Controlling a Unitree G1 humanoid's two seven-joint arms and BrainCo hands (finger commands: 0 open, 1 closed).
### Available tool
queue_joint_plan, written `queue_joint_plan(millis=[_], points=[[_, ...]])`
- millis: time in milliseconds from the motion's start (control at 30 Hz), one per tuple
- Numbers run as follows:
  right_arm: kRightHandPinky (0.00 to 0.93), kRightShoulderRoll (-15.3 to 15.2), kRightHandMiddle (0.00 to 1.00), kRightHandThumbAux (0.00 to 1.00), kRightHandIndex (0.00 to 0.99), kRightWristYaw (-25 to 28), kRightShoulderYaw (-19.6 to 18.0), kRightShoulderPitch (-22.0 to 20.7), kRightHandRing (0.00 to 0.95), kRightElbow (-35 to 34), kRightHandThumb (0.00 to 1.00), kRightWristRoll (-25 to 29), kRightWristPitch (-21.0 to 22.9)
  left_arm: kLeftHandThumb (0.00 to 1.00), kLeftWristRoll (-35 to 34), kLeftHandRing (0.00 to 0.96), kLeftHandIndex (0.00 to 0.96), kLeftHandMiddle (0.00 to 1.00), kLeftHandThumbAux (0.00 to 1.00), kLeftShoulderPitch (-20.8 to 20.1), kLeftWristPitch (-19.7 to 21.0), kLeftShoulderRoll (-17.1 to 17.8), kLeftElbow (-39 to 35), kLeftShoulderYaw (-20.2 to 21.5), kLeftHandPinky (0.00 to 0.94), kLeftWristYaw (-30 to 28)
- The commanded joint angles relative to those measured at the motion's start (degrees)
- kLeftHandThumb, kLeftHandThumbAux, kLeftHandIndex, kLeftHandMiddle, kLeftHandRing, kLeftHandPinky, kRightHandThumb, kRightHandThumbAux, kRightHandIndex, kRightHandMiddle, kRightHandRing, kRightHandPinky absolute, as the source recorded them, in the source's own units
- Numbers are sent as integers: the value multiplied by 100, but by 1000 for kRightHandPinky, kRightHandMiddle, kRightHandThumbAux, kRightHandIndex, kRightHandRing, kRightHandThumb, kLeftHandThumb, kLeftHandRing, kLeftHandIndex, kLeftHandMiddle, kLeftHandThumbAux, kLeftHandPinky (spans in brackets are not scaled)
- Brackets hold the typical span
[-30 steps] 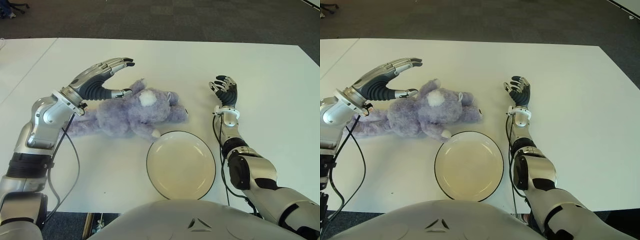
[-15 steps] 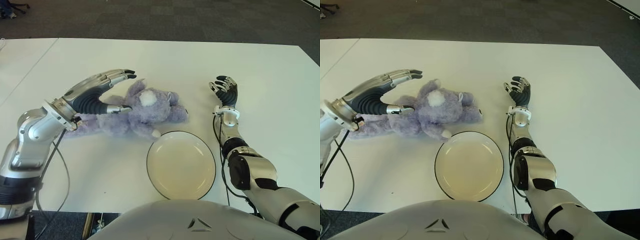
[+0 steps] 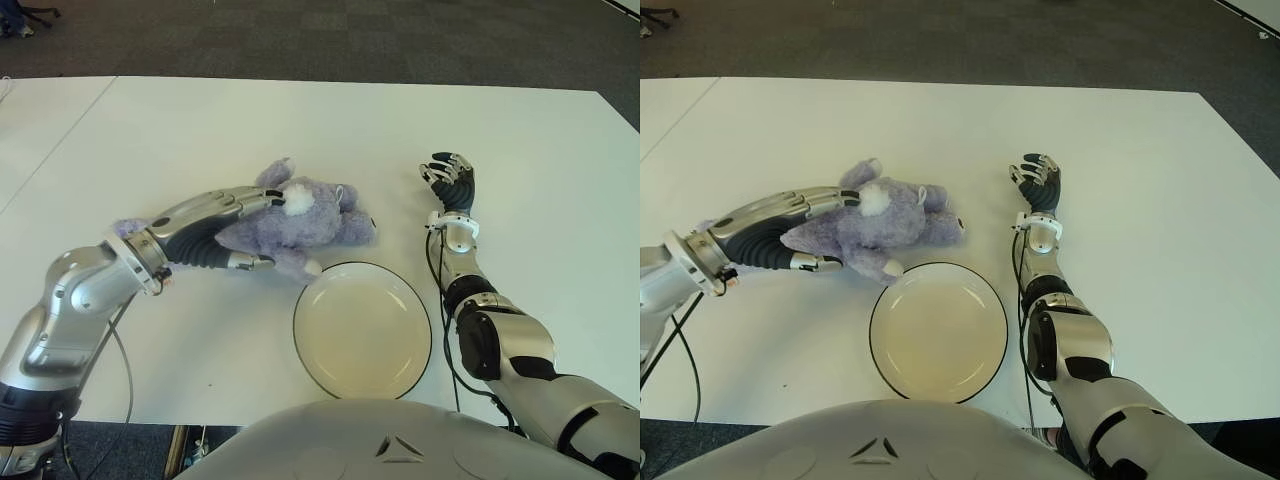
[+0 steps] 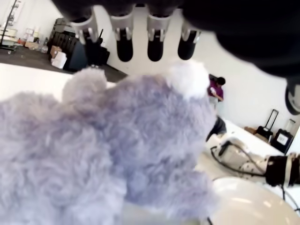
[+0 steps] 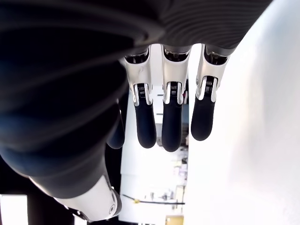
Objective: Put the doll into the plate.
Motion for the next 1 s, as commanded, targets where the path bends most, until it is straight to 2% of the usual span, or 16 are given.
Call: queue_joint_plan(millis=[33,100,133,167,200,367,433,500,800,1000], points=[[315,229,310,871,365,-2,140,1585,317,887,376,-165,239,124,1063,0,0,0,294,232,-311,-303,707,-694,0,423],[313,226,310,870,367,-1,138,1580,317,889,387,-162,244,125,1244,0,0,0,300,138,-374,-381,924,-809,0,564],[321,226,314,768,402,-1,138,1577,319,889,618,-160,244,128,1319,0,0,0,313,84,-405,-414,1033,-863,0,626],[324,224,315,742,411,6,132,1577,320,890,675,-153,243,129,1385,0,0,0,316,45,-431,-444,1117,-909,0,682],[324,223,316,735,413,11,128,1577,321,890,690,-147,242,129,1430,0,0,0,317,24,-453,-463,1170,-937,0,722],[321,215,322,733,415,47,93,1576,324,892,696,-104,249,129,1510,0,0,0,318,-3,-502,-492,1228,-983,0,813],[324,210,324,733,415,71,80,1580,326,893,697,-88,258,109,2202,0,0,0,355,-671,-671,-903,2854,-1591,0,1531],[321,208,324,733,415,95,62,1582,326,892,697,-68,254,95,2557,0,0,0,372,-969,-750,-1095,3585,-1877,0,1946],[290,168,319,733,414,19,118,1618,316,883,695,-144,185,63,3282,0,0,0,413,-1238,-769,-1262,4115,-2194,0,3242],[288,172,314,733,414,28,119,1631,310,880,694,-127,164,51,3739,0,0,0,409,-1307,-589,-1257,4216,-2310,0,4078]])
